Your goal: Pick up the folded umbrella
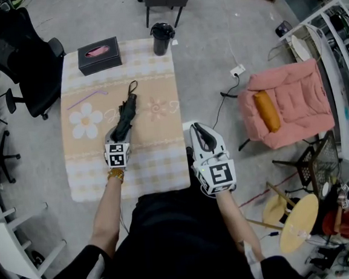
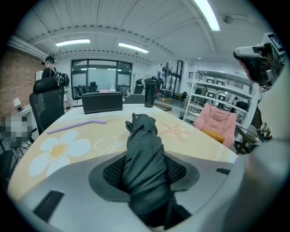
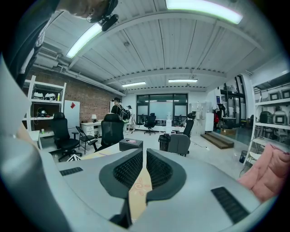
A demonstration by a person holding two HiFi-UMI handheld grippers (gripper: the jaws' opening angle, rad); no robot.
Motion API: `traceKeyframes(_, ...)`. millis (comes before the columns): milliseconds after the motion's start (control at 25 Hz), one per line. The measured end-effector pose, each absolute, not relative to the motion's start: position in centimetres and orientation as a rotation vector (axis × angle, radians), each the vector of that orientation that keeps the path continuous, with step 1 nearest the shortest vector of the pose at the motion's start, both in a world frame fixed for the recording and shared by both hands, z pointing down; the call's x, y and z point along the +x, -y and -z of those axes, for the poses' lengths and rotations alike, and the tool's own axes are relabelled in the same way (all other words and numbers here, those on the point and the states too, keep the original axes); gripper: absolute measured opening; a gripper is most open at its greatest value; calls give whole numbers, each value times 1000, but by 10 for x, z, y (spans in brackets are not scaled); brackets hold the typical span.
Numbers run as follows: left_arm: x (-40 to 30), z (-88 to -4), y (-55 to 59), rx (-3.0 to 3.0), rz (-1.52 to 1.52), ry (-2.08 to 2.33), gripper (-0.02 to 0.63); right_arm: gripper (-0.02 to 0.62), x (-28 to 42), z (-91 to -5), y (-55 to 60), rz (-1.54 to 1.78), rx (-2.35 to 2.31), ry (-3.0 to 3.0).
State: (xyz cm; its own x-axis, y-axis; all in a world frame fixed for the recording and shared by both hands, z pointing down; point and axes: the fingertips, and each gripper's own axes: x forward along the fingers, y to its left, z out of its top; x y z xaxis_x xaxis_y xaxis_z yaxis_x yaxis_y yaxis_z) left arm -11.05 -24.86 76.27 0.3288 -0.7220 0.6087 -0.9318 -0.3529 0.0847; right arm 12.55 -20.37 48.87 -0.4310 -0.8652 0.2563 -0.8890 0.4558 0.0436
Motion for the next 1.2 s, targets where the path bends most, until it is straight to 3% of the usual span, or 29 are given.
traceKeyframes(1200, -114, -718, 247, 2191, -567, 1515, 209, 17, 112, -489, 204, -146, 1478, 2506)
